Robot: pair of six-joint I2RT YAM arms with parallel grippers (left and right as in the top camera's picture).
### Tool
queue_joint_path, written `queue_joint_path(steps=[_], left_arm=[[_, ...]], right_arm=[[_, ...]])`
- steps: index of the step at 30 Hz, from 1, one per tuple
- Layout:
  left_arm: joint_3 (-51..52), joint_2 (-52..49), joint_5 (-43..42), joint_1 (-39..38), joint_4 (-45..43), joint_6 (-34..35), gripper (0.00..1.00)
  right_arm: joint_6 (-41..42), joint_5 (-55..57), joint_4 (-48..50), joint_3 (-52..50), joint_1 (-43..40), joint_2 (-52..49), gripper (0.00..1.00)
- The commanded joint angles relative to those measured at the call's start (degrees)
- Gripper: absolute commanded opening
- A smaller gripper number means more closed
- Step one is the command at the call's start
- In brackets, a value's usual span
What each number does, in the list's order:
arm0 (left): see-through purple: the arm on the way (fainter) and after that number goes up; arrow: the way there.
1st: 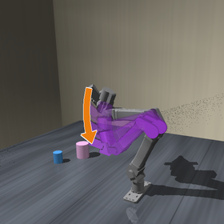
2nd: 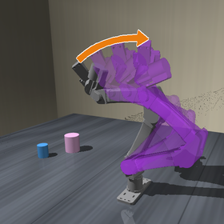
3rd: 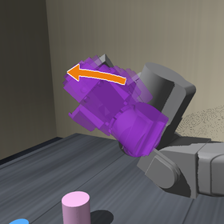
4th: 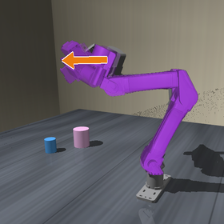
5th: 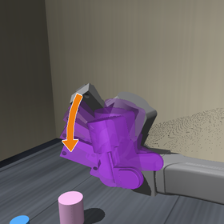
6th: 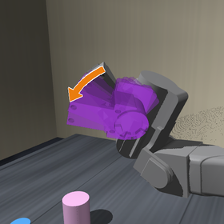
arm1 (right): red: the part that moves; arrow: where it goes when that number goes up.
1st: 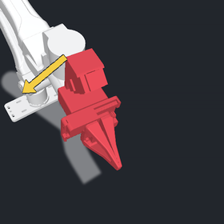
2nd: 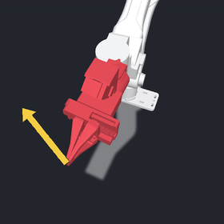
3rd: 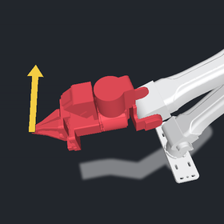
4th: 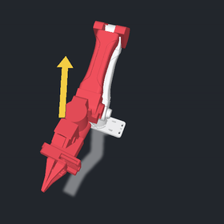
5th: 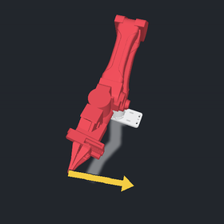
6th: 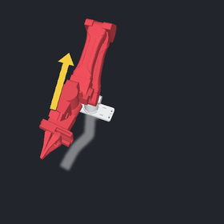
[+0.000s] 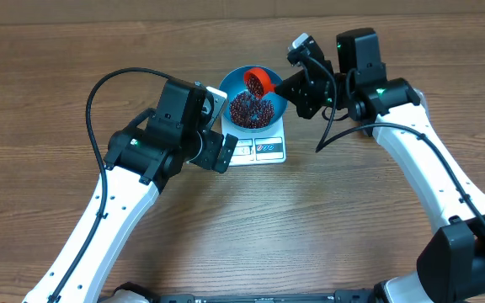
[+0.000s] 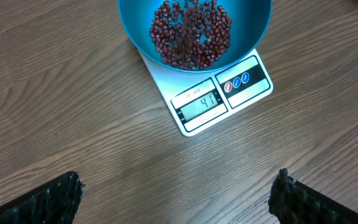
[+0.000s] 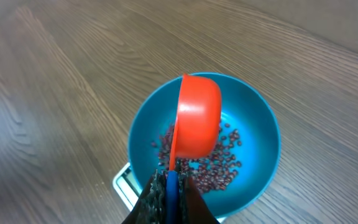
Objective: Scoop item into bowl and weigh 150g on scale
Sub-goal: 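Tilt the red cup further to empty remaining beans into bowl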
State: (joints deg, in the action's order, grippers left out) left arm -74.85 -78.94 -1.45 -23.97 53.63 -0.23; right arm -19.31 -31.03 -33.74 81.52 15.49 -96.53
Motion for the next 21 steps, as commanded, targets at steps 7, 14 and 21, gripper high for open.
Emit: queue_joint_path(steps=[7, 14, 21], left_arm=[[-0.8, -0.5, 0.2, 0.0, -0.1, -1.1, 1.0], [-0.8, -0.5, 0.2, 0.0, -0.1, -1.1, 0.99], [-0.8, -0.5, 0.2, 0.0, -0.1, -1.1, 1.0]], right_arm=[[1.1, 3.2, 0.2, 0.0, 0.3, 2.0, 0.04], [0.7, 3.1, -0.6, 0.0, 0.3, 2.4, 0.04], [-2.5, 3.2, -1.0, 0.0, 0.9, 4.5, 0.04]])
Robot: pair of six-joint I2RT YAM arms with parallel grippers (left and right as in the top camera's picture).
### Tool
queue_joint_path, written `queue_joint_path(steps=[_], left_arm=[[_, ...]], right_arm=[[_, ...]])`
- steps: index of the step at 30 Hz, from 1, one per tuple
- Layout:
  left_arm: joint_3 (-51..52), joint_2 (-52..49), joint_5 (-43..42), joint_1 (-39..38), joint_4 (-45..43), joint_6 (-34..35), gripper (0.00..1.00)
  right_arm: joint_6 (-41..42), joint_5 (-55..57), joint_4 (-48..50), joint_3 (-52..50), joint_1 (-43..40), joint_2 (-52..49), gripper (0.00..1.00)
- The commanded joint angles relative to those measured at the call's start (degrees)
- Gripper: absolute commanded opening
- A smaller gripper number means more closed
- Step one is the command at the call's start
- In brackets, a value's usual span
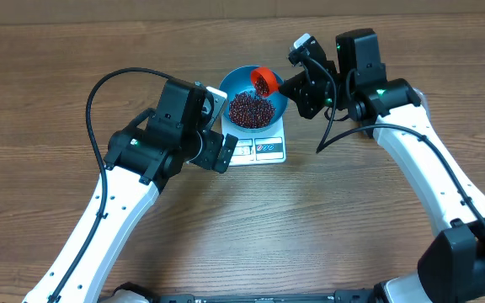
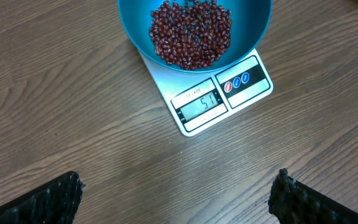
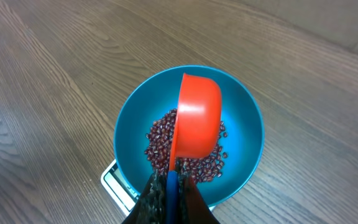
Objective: Scoop item into bowl and weigh 150g on scale
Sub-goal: 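Tilt the red cup further to empty remaining beans into bowl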
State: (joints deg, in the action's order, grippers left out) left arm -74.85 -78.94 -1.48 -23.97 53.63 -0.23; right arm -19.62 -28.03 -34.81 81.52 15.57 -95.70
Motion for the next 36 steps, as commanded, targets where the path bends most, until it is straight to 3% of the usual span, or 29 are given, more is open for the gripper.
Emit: queue_joint_path(steps=[1, 12, 36], left_arm=[[-0.8, -0.5, 0.2, 0.0, -0.1, -1.1, 0.99], [-0.8, -0.5, 0.2, 0.0, -0.1, -1.1, 1.0], [-0.8, -0.5, 0.2, 0.0, -0.1, -1.1, 1.0]], right_arm=[[-3.1, 0.4, -0.2, 0.0, 1.0, 3.9, 0.04], [-4.9, 13.0, -0.7, 0.0, 5.1, 4.4, 0.03], [-4.4, 11.5, -2.4, 0.0, 5.1, 4.4, 0.04]])
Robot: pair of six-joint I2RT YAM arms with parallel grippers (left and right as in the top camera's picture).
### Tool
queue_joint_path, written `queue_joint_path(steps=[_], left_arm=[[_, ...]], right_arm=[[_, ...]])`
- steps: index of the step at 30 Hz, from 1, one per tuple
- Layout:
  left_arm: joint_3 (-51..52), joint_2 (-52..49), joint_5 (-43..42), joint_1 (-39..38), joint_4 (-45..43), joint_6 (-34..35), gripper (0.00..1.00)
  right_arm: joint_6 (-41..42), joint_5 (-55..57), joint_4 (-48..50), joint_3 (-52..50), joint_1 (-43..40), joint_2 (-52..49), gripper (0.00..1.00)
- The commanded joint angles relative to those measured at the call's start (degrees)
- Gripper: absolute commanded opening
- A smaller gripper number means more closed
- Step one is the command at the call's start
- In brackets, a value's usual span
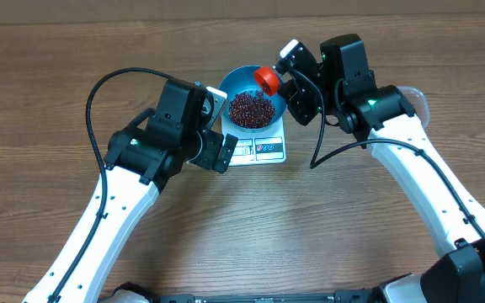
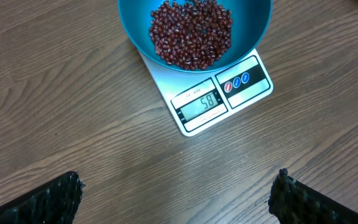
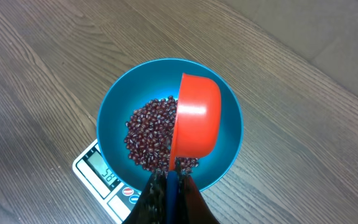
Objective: Scoop item into bowl and weigh 150g on scale
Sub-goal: 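Tilt the red cup further to empty remaining beans into bowl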
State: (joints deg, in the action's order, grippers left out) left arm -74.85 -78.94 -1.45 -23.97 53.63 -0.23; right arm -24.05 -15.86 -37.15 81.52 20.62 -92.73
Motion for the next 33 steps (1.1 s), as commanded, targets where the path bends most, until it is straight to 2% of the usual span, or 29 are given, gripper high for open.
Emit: queue_joint_path(steps=[1, 12, 16, 18, 23, 28, 31, 33], left_arm=[[-0.8, -0.5, 0.2, 0.0, -0.1, -1.1, 1.0], [-0.8, -0.5, 0.2, 0.0, -0.1, -1.1, 0.99], [-0.8, -0.5, 0.2, -0.1, -0.1, -1.1, 0.99], [-0.8, -0.5, 0.2, 0.0, -0.1, -1.1, 0.99], [-0.8, -0.5, 0.2, 0.0, -0.1, -1.1, 0.99], [-0.8, -0.5, 0.2, 0.0, -0.1, -1.1, 0.99], [-0.8, -0.5, 0.2, 0.0, -0.1, -1.1, 1.0], [-0.8, -0.5, 0.2, 0.0, -0.1, -1.1, 1.0]], right_arm=[[0.0, -0.7, -0.1, 0.0, 0.0, 1.4, 0.04], [-1.9, -0.5, -3.0, 0.0, 1.4, 1.4, 0.04], [3.3, 2.3, 0.0, 0.0, 1.4, 1.4, 0.04], [3.1, 1.7, 0.2, 0.0, 1.4, 1.4, 0.04], [-3.1, -3.1, -2.2, 0.0, 1.6, 1.4, 0.04], [4.6, 5.7, 0.0, 0.0, 1.5, 1.4, 0.04], [4.9, 5.3, 0.4, 0.0, 1.6, 1.4, 0.04], [2.2, 1.5, -0.5, 0.0, 1.6, 1.4, 0.04]])
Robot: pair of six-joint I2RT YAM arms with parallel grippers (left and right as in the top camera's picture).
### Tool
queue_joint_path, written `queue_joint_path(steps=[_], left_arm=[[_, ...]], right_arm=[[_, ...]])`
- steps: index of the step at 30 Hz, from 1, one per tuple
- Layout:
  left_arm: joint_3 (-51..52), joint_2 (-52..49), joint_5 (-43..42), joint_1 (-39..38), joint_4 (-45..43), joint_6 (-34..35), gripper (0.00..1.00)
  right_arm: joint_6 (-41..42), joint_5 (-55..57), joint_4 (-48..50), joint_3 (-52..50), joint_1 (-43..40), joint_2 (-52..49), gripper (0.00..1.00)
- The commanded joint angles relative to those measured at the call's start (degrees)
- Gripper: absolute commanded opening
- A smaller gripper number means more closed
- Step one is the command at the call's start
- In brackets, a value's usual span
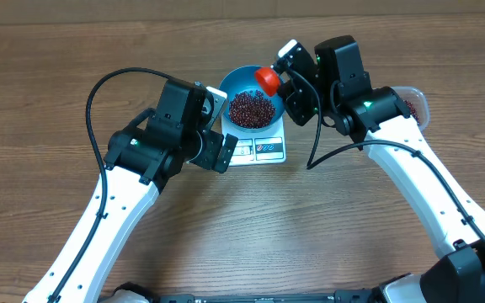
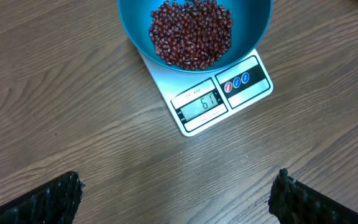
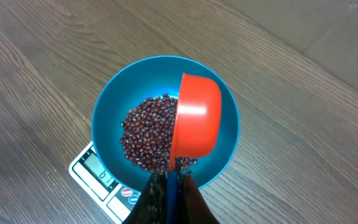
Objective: Scoop item into bowl and weigh 150g on scale
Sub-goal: 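Tilt the red cup further to empty remaining beans into bowl, then move the empty red cup back over the bean tub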
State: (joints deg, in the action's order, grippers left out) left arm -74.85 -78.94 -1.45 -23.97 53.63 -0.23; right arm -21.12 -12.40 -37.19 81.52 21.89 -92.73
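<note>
A blue bowl (image 1: 236,81) holding a heap of dark red beans (image 2: 191,32) sits on a small white scale (image 2: 219,98) whose display reads 61. My right gripper (image 3: 171,177) is shut on the blue handle of an orange scoop (image 3: 196,121), tipped on its side above the bowl's right half. In the overhead view the scoop (image 1: 267,79) hangs over the bowl's far right rim. The left gripper (image 2: 178,186) stands open over bare wood on the near side of the scale, holding nothing.
A clear container of red beans (image 1: 413,101) shows partly behind the right arm at the table's right. The wooden table (image 1: 327,219) stretches around the scale. The left arm (image 1: 158,139) rests just left of the scale.
The scale reading has gone from 58 to 61. The right gripper with the scoop has drawn slightly higher and back from the bowl. The left arm has not moved.
The right gripper held the tipped orange scoop low in the bowl while beans fell, scale reading 47. Then the scoop was higher, and the reading stood at 51, then 58, now 61. The left gripper stayed open and still throughout.
</note>
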Motion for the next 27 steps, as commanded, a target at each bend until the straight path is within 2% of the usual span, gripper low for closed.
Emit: queue_joint_path(steps=[1, 5, 9, 15, 19, 27], left_arm=[[-0.8, -0.5, 0.2, 0.0, -0.1, -1.1, 1.0], [-0.8, -0.5, 0.2, 0.0, -0.1, -1.1, 0.99], [-0.8, -0.5, 0.2, 0.0, -0.1, -1.1, 1.0], [-0.8, -0.5, 0.2, 0.0, -0.1, -1.1, 1.0], [-0.8, -0.5, 0.2, 0.0, -0.1, -1.1, 0.99], [-0.8, -0.5, 0.2, 0.0, -0.1, -1.1, 0.99]], right_arm=[[-3.2, -4.7, -1.2, 0.0, 0.3, 1.4, 0.04], [-3.4, -4.0, -1.0, 0.0, 0.3, 1.4, 0.04], [4.9, 3.5, 1.3, 0.0, 0.2, 1.4, 0.04], [14.3, 4.3, 2.6, 0.1, -1.3, 2.4, 0.04], [18.3, 4.2, 1.7, 0.9, -4.7, 4.8, 0.04], [18.7, 4.3, -7.5, 3.4, -16.7, 9.7, 0.03]])
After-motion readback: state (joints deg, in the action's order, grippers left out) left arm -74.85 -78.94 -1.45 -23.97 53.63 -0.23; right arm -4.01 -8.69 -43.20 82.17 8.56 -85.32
